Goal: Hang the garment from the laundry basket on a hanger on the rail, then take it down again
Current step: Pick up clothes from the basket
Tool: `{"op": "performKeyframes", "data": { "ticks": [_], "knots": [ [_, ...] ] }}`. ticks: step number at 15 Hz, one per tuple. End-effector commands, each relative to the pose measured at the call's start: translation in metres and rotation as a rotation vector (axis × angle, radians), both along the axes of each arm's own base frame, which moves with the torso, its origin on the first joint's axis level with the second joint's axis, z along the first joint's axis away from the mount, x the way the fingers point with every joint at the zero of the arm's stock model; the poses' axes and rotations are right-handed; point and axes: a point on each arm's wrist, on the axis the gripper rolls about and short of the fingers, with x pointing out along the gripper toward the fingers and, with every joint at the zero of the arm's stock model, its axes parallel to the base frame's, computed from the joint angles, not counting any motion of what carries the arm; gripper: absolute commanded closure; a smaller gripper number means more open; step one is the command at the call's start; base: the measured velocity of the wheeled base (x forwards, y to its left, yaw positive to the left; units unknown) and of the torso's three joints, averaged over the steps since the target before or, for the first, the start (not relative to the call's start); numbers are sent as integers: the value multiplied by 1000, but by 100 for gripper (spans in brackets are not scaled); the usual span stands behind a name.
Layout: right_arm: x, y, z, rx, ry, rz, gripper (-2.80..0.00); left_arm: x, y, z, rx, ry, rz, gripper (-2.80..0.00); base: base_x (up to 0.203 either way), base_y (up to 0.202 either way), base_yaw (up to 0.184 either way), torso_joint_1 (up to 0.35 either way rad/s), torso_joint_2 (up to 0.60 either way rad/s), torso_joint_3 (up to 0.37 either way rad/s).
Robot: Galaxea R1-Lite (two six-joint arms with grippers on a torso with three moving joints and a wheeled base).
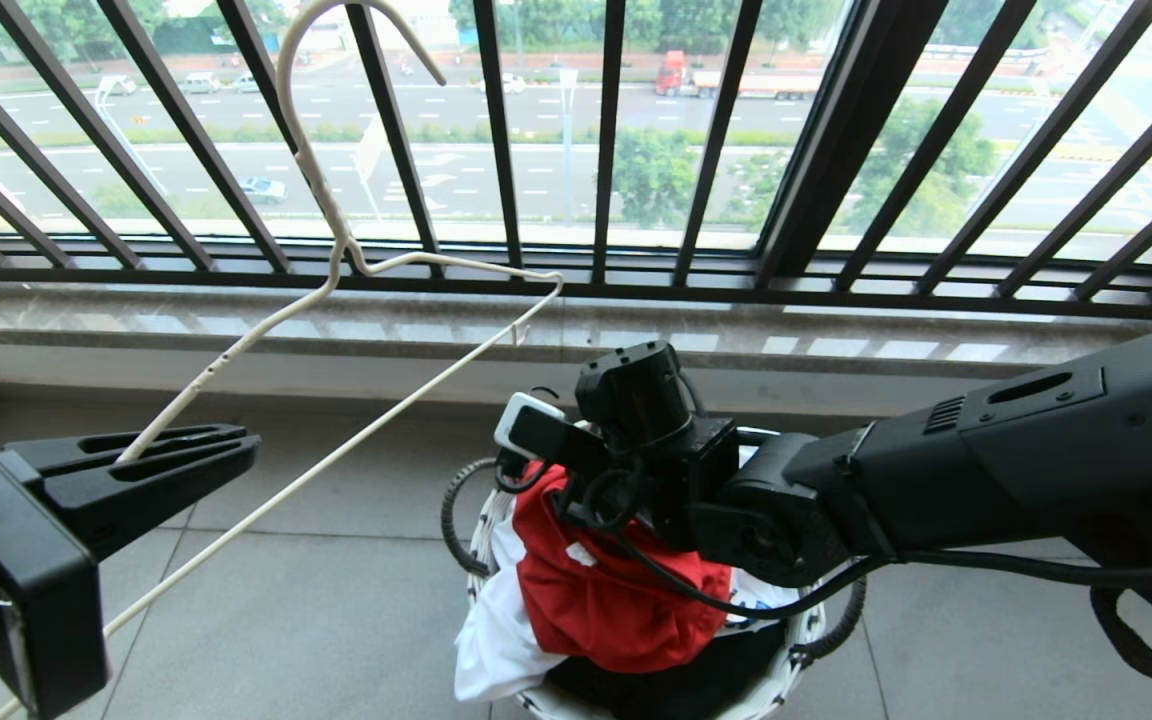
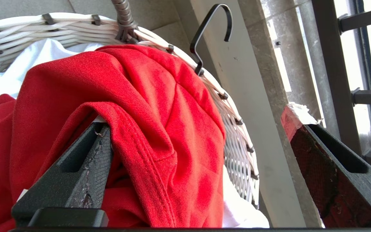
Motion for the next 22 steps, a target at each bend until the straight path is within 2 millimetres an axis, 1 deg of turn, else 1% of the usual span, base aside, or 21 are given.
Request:
{"op": "performKeyframes", "data": {
  "ticks": [1,6,9,11,18,22],
  "knots": [
    [-1,-2,15,22,-36,-6,-280,0,0,0,1,0,4,0,0,0,0,0,0,0],
    [1,-10,33,48,-71,-30,-280,0,0,0,1,0,4,0,0,0,0,0,0,0],
    [7,-19,28,36,-62,-59,-280,0,0,0,1,0,4,0,0,0,0,0,0,0],
    [6,-22,21,18,-44,-62,-280,0,0,0,1,0,4,0,0,0,0,0,0,0],
    [4,-22,9,-11,-15,-59,-280,-1,2,1,3,-11,2,0,0,0,0,0,0,0],
    [6,-20,1,-28,-2,-58,-280,-2,3,2,0,-14,1,0,0,0,0,0,0,0]
  ]
}}
